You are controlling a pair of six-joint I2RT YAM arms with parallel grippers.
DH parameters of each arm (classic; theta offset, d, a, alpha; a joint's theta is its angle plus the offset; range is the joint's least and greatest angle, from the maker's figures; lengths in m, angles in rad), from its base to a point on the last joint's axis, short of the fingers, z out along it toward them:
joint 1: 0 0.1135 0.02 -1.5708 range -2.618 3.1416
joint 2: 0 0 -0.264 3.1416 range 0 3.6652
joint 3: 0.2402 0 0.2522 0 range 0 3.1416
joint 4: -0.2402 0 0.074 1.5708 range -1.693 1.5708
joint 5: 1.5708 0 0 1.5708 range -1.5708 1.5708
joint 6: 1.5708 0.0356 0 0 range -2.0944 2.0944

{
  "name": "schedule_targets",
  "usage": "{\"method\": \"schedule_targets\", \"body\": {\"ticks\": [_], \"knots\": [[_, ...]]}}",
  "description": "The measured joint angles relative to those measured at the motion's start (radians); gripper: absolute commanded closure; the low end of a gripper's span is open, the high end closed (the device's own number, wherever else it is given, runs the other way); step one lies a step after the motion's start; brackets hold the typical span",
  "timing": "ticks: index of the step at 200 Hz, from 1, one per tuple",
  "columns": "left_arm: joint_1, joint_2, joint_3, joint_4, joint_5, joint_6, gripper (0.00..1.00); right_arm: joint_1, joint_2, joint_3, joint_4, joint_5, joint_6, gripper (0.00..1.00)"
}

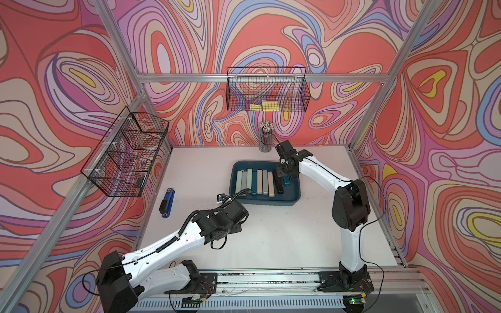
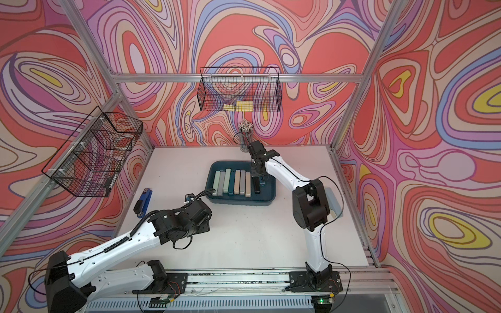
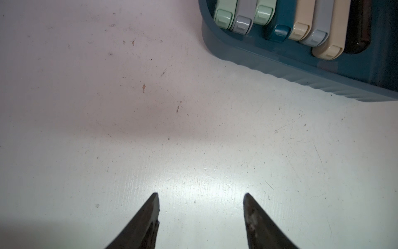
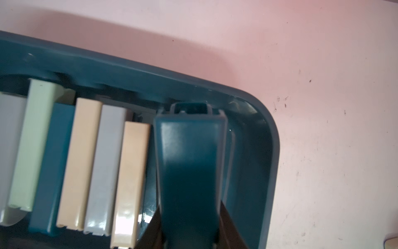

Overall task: Put the pruning pliers into the storage box
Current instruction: Place the pruning pliers in the storage box.

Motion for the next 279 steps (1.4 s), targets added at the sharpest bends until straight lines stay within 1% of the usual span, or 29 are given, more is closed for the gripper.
{"method": "schedule_targets", "body": {"ticks": [36, 134, 181, 247, 279], "knots": [[0.0, -0.002, 0.0, 0.0, 0.001, -0.003, 0.37, -0.025, 0.059, 0.002, 0.014, -0.001, -0.017, 0.79], [0.0, -0.013, 0.0, -0.003, 0.008, -0.019, 0.37, -0.04, 0.178, 0.061, 0.032, -0.035, -0.023, 0.78], [0.0, -0.012, 0.0, -0.003, 0.008, -0.022, 0.37, -0.049, 0.198, 0.061, 0.033, -0.064, -0.018, 0.78], [0.0, -0.005, 0.0, -0.003, 0.012, -0.022, 0.37, -0.054, 0.199, 0.056, 0.06, -0.169, 0.035, 0.79], [0.0, -0.005, 0.0, -0.003, 0.015, -0.022, 0.37, -0.054, 0.202, 0.056, 0.061, -0.181, 0.05, 0.77]]}}
